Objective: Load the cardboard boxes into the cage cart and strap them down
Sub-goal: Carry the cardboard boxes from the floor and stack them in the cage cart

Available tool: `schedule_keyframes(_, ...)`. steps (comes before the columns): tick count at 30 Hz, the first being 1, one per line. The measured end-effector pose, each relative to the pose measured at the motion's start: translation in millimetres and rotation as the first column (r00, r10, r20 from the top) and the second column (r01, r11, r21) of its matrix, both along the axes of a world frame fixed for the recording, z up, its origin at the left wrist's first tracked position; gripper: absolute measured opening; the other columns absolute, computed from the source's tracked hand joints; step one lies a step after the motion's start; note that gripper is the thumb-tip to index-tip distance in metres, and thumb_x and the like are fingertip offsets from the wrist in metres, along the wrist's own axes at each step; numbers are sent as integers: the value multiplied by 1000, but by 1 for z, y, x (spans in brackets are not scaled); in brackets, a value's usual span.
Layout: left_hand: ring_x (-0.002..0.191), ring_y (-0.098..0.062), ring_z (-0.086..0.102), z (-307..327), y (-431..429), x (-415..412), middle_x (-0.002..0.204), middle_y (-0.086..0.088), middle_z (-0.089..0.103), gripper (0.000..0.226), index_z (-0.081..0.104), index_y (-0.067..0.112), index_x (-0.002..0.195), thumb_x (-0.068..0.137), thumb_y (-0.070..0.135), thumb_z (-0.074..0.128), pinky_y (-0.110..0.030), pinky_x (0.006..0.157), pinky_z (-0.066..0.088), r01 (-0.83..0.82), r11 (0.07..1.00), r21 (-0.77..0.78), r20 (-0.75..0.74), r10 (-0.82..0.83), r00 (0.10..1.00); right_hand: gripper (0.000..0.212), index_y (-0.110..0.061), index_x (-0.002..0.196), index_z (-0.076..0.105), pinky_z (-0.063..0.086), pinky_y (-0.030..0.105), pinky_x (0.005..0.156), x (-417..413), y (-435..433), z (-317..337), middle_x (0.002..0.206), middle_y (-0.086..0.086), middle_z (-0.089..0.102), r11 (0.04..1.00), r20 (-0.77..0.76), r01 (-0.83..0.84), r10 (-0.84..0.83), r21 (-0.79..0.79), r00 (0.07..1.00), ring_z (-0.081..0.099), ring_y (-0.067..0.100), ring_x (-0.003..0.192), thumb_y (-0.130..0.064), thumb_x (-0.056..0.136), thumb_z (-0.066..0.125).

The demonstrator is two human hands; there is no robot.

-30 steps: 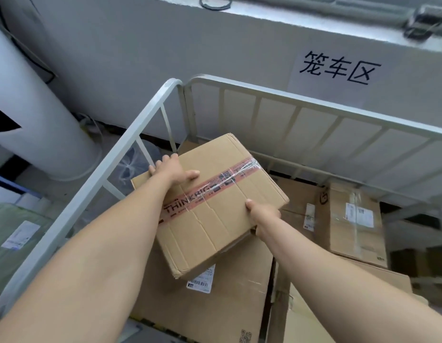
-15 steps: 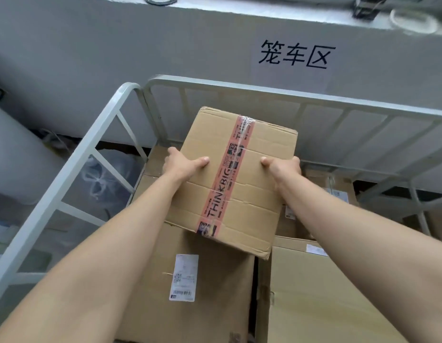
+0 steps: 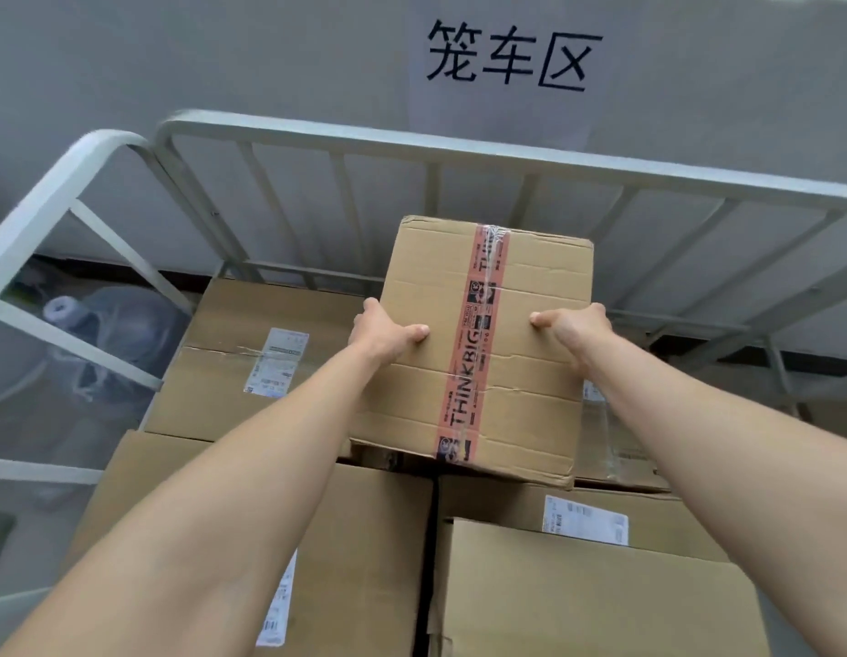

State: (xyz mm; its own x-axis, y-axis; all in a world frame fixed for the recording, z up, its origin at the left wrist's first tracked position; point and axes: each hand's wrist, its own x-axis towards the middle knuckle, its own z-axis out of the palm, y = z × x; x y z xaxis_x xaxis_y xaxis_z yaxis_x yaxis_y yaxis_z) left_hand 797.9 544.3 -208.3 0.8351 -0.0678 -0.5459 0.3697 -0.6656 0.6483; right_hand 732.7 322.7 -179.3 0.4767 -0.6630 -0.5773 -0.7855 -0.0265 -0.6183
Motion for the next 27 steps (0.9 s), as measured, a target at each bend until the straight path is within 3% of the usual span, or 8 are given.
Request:
schedule_keyframes(7, 116, -26, 54, -78, 6, -3, 129, -9, 55, 62, 44, 7, 128, 80, 29, 75, -38, 101, 43, -20, 999, 40, -83, 23, 996, 85, -9, 148, 18, 37, 42, 103, 12, -2, -88, 146, 17, 38, 988, -91, -156, 156, 6, 984, 43, 37, 129, -19, 82, 72)
schedule_keyframes(10, 105, -22, 55, -89, -10, -2, 118, -6, 58, 51, 49, 8, 122, 82, 26, 74, -31, 91, 43, -9, 1000, -30, -93, 6, 996, 90, -9, 148, 17, 39, 43, 103, 9, -15, -113, 147, 16, 37, 993, -116, -118, 115, -16, 987, 43, 38, 128, -18, 79, 74)
schedule_keyframes(14, 106, -25, 59, -93, -33, -3, 117, -8, 62, 47, 54, 7, 119, 81, 25, 75, -35, 96, 47, 19, 999, -41, -88, -22, 996, 85, -5, 142, 28, 41, 45, 103, 5, -36, -121, 144, 16, 40, 996, -138, -63, 53, -69, 989, 45, 38, 126, -22, 75, 78)
schedule_keyframes(17, 105, -24, 58, -100, -44, -8, 116, -7, 61, 49, 54, 6, 120, 80, 24, 76, -32, 92, 46, -7, 999, -38, -94, 3, 996, 88, -7, 145, 25, 40, 48, 104, 2, -47, -119, 146, 15, 37, 990, -152, -84, 65, -116, 986, 42, 38, 128, -22, 76, 77)
schedule_keyframes(24, 116, -31, 53, -94, -60, -10, 126, -14, 56, 55, 47, 3, 128, 84, 28, 71, -36, 97, 43, 16, 992, 124, -66, -8, 998, 100, -9, 153, 0, 33, 40, 110, -6, -48, -123, 156, 14, 18, 962, -195, -226, 195, -153, 961, 33, 36, 137, -20, 83, 71)
schedule_keyframes(27, 121, -32, 50, -83, -70, -16, 132, -16, 51, 58, 41, 2, 132, 87, 25, 69, -36, 96, 42, 25, 969, 246, -2, -26, 1000, 88, -4, 151, 14, 34, 39, 111, -11, -42, -113, 154, 16, 23, 938, -229, -278, 230, -205, 946, 34, 35, 136, -19, 83, 69)
